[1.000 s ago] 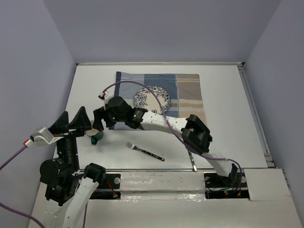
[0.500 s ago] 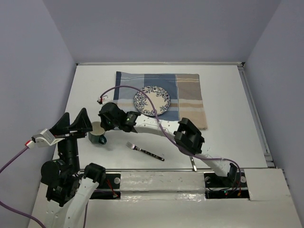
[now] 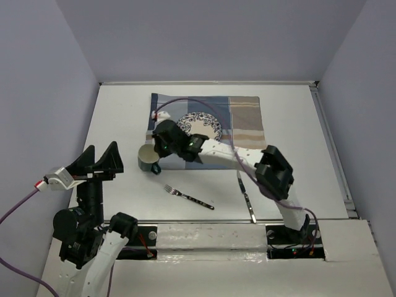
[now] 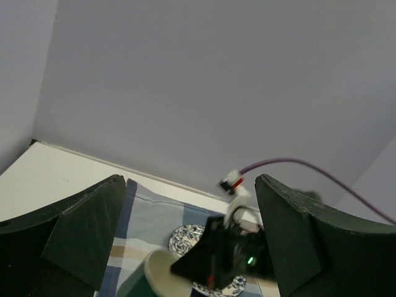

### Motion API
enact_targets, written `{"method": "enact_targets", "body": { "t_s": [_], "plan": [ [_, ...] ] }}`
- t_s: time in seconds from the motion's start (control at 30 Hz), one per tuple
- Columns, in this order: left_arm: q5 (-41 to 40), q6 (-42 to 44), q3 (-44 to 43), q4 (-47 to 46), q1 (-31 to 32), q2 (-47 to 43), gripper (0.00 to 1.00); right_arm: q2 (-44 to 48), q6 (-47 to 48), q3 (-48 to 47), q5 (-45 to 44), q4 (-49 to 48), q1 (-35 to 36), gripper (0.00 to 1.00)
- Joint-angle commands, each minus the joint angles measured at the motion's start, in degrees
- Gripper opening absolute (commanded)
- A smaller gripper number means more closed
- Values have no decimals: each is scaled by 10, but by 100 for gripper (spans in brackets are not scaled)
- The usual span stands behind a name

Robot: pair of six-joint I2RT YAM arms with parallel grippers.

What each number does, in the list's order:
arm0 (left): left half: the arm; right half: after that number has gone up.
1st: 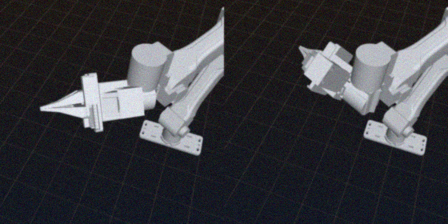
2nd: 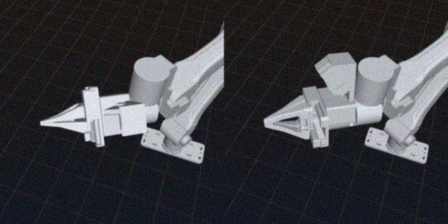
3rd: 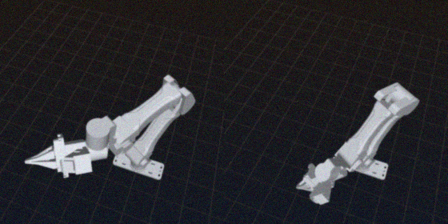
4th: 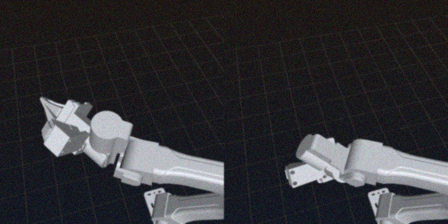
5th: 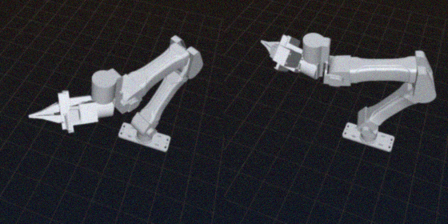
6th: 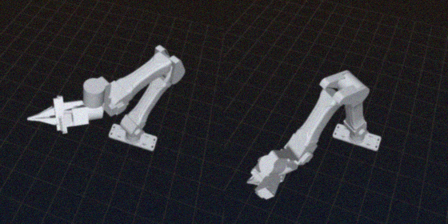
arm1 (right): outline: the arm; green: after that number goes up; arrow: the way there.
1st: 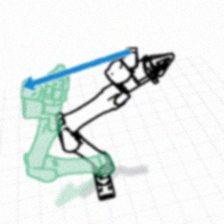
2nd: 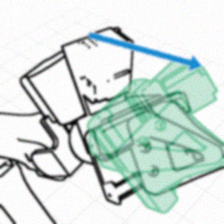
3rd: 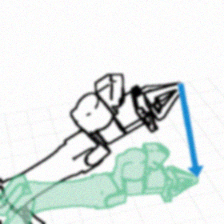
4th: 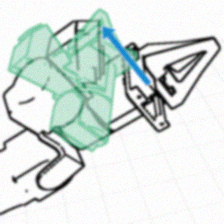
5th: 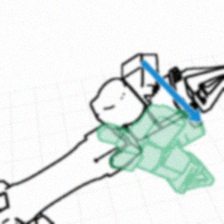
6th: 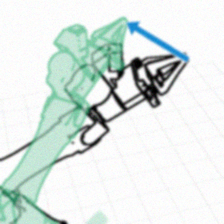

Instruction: Set the dinner table for one person

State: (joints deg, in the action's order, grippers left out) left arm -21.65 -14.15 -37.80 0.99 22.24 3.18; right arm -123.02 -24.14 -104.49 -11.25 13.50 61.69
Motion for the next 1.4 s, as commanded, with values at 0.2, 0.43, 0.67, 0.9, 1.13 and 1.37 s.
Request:
{"method": "enact_targets", "body": {
  "t_s": [0.2,0.43,0.67,0.9,1.13,1.37],
  "plan": [
    [45,-4,4,-28,42,18,98,206,59,105,-29,-41,-341,0],
    [42,3,4,-29,48,26,98,123,93,-39,-11,28,-468,0],
    [38,10,4,-29,50,33,98,23,90,-128,29,79,-521,0],
    [35,13,4,-29,50,39,98,-19,94,-156,31,97,-526,0],
    [35,13,4,-29,50,44,98,-30,98,-148,26,98,-537,0],
    [34,14,4,-29,50,48,98,-50,100,-161,25,101,-543,0]
  ]
}}
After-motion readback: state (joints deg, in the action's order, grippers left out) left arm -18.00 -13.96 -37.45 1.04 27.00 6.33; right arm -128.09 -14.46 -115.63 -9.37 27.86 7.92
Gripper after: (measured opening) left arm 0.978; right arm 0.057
